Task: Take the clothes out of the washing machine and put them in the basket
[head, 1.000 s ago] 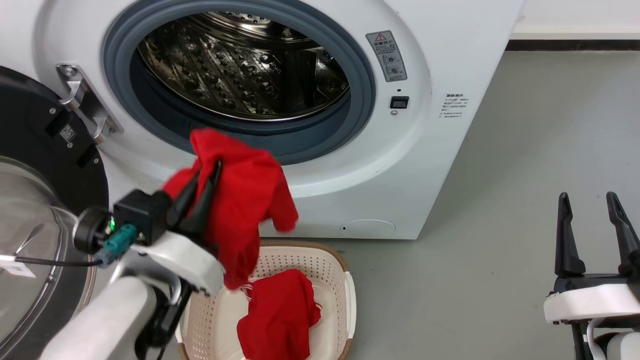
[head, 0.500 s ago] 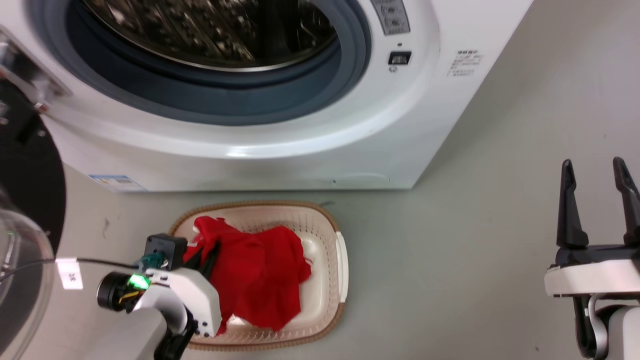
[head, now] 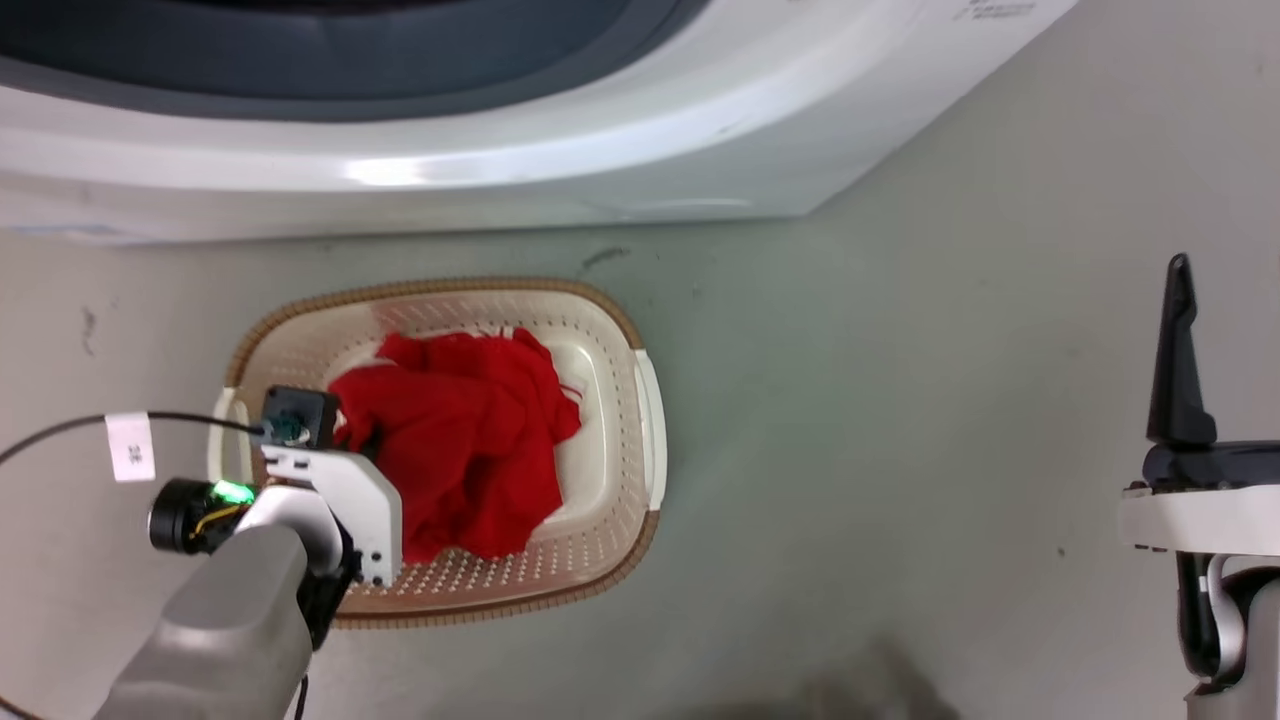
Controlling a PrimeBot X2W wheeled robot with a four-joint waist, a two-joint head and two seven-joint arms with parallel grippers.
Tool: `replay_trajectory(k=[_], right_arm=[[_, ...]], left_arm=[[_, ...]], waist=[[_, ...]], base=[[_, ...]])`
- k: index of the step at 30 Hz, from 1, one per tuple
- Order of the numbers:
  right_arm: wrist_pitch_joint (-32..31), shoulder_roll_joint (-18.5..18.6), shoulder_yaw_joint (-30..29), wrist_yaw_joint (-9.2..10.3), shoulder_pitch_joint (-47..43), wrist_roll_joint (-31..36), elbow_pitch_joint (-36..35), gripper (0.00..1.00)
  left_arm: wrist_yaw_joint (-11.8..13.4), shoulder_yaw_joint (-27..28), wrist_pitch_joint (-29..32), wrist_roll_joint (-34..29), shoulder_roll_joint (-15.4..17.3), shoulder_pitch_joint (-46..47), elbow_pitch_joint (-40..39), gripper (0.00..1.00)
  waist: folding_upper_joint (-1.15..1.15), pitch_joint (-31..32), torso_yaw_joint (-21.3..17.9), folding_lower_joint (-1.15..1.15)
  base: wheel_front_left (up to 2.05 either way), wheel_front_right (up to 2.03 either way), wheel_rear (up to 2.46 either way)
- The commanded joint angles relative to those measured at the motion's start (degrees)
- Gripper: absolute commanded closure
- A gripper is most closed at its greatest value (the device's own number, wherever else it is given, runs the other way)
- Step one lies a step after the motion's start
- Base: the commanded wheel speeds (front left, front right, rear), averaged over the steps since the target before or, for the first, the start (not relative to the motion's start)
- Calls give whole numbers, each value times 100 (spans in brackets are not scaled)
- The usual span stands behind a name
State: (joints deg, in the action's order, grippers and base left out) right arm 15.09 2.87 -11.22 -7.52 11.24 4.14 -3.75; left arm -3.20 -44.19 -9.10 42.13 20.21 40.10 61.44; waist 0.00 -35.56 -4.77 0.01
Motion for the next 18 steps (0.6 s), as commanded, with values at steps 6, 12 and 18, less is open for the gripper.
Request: replay_trajectory(k=[6,12,18], right_arm=[[11,1,-41,6,162,90,-242,0],[11,1,-47,6,156,137,-475,0],[11,1,-101,6,76,243,-507,0]], left_arm=[[-123,25,-226,18,-246,634,665,100],[-104,115,-402,82,-418,1103,967,100],[-66,193,-535,121,-541,1370,1085,100]], waist=[[0,-869,-92,-1],[0,-1313,-20,-1],[0,-1528,76,-1]], base=[[0,0,0],[0,0,0],[0,0,0]])
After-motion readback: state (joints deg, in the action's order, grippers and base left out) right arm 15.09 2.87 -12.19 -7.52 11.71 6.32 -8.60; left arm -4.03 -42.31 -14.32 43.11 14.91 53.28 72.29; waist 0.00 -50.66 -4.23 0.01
